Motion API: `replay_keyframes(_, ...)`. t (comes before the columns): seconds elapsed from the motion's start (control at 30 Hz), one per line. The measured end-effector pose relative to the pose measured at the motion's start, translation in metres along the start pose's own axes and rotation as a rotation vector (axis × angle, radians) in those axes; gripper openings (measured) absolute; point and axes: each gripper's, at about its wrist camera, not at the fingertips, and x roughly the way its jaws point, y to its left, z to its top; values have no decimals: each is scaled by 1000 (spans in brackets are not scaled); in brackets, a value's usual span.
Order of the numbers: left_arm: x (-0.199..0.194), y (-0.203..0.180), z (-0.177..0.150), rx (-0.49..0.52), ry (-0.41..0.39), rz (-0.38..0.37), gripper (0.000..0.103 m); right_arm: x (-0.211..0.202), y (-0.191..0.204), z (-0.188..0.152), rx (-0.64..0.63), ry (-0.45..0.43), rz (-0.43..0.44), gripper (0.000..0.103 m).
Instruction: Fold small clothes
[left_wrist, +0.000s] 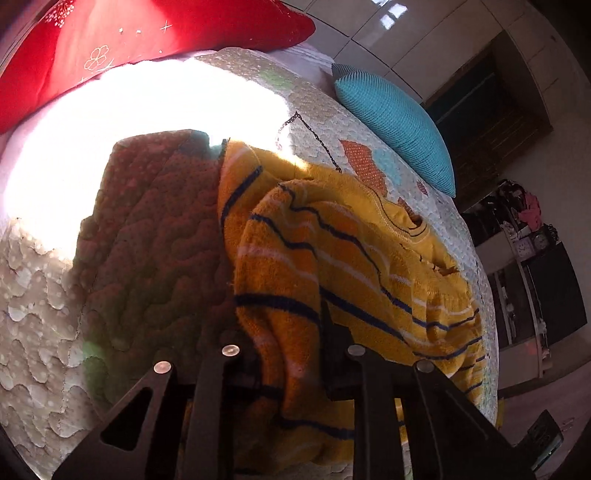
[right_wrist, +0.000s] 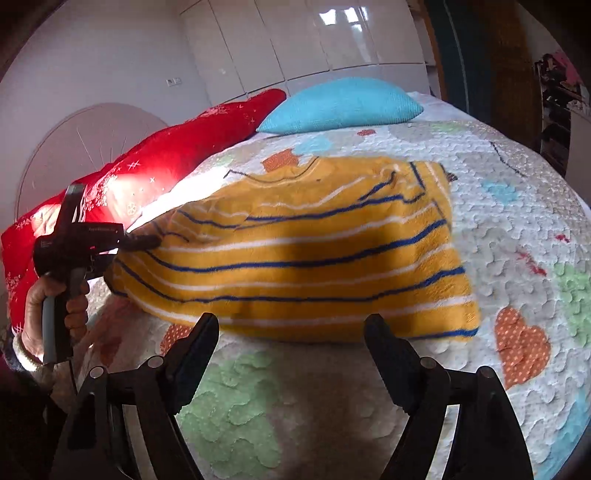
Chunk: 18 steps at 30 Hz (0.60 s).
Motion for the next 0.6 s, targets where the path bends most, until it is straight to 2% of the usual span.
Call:
replay_keyframes(0.13, -18, -44, 9, 59, -32, 25, 19, -15, -45, 29, 55, -115, -99, 85)
replay_keyframes(0.23, -21, -98, 12, 139, -43, 5, 18, -27, -88, 38, 168, -174, -98, 85)
replay_keyframes(0.33, -10, -166, 5, 245, -23, -26, 17, -40, -130, 29, 285, -215, -83, 85)
replay_keyframes(0.37, -1, -188, -1, 286, -8, -49, 7, -41, -143, 24, 323, -212, -77, 85)
replay_keyframes(0.4, 12, -211, -9, 323, 26, -79, 5, -39, -155, 21, 361, -198, -62, 85)
replay_keyframes(0.53, 70, -276, -57, 441, 119, -54, 5, -31, -196, 13, 525, -156, 55, 83)
replay_keyframes(0.6, 92, -287, -84, 459, 198, -102, 3, -27, -203, 10, 549, -136, 80, 83)
